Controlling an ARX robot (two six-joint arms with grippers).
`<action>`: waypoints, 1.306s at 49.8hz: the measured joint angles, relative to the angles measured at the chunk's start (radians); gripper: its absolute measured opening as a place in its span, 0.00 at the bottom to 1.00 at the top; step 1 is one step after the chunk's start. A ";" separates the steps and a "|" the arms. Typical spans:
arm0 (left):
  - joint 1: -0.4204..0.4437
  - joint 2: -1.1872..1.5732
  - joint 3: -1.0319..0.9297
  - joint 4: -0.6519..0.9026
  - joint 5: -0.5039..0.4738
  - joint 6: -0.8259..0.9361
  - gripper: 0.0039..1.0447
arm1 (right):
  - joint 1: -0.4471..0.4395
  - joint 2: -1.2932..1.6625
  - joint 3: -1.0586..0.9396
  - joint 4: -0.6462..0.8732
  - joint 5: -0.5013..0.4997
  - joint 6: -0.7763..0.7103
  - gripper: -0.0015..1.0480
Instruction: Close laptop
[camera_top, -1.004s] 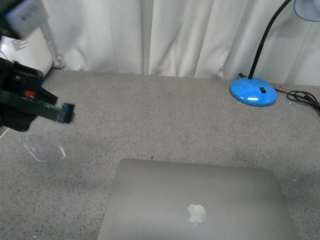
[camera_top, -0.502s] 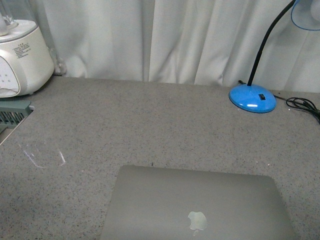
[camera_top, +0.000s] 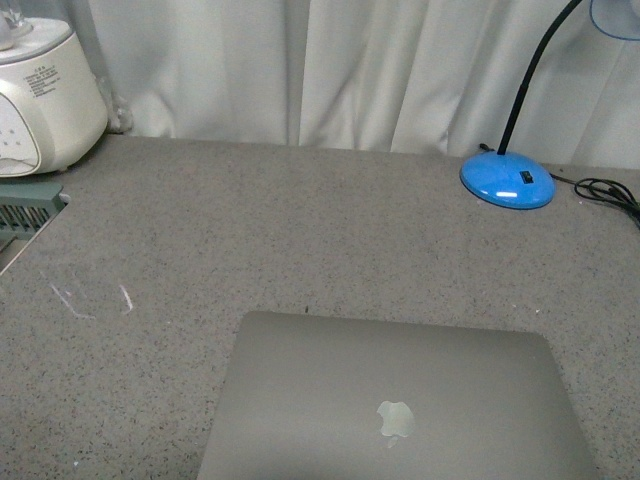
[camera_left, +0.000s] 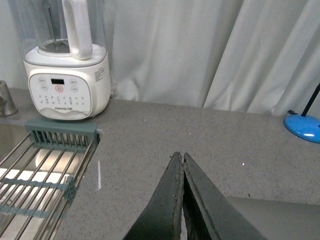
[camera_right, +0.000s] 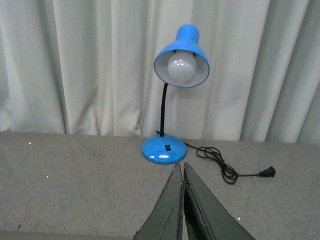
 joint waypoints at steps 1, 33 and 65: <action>0.008 -0.023 0.000 -0.019 0.011 0.005 0.04 | 0.000 0.002 0.000 0.001 0.000 0.001 0.01; 0.207 -0.080 0.000 -0.060 0.203 0.036 0.04 | 0.000 -0.235 0.002 -0.264 0.000 0.008 0.01; 0.208 -0.080 0.000 -0.060 0.203 0.036 0.84 | 0.000 -0.238 0.002 -0.265 -0.001 0.009 0.78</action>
